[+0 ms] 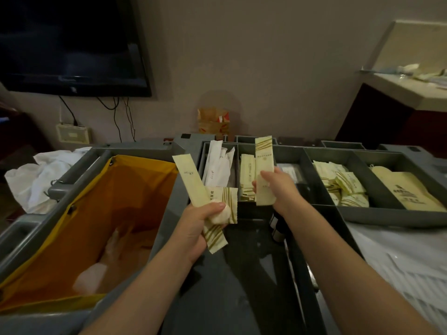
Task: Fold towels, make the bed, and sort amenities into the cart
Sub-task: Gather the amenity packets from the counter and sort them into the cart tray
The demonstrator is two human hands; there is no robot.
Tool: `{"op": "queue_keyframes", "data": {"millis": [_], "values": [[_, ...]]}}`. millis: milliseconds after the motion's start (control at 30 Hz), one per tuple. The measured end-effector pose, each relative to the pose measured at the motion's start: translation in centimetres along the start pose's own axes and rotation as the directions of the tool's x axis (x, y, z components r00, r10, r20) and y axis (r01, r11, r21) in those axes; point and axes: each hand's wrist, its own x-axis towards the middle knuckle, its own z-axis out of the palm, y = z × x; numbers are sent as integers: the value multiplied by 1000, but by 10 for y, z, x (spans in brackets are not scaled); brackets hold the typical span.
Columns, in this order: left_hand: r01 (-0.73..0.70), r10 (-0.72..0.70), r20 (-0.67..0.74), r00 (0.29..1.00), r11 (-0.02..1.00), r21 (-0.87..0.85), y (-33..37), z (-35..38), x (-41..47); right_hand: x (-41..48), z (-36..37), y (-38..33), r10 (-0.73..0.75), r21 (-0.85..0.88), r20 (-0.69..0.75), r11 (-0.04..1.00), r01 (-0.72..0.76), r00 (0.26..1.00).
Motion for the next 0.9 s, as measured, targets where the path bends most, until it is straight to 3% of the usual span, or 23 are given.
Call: {"op": "queue_keyframes", "data": {"millis": [100, 267, 333, 400, 467, 533, 700, 833, 900], "values": [[-5, 5, -11, 1000, 1000, -1, 2, 3, -4, 26, 0, -18, 21, -41, -27, 999, -22, 999], [-4, 4, 18, 1000, 1000, 14, 3, 1, -5, 57, 6, -22, -52, -329, -33, 944, 38, 998], [2, -3, 26, 1000, 1000, 25, 2, 1, -6, 57, 6, -18, -92, -509, -36, 859, 61, 995], [0, 0, 30, 1000, 1000, 30, 2, 2, -6, 53, 5, -13, -135, -714, 10, 693, 101, 991], [-4, 3, 44, 999, 1000, 31, 2, 3, -6, 44, 4, -11, -153, -811, 48, 571, 128, 987], [-10, 9, 48, 999, 999, 30, 2, 4, -6, 31, 0, -14, -182, -798, 61, 581, 158, 981], [2, -1, 72, 997, 1000, -5, 0, 8, -8, -38, -7, -14, -423, -573, 49, 730, 372, 905], [-10, 11, 109, 994, 1000, -15, -6, 9, -11, -88, -1, 22, -506, -461, 148, 725, 512, 850], [1, 4, 121, 993, 999, -48, -10, 10, -14, -97, 1, 38, -546, -467, 114, 708, 530, 830]]}}
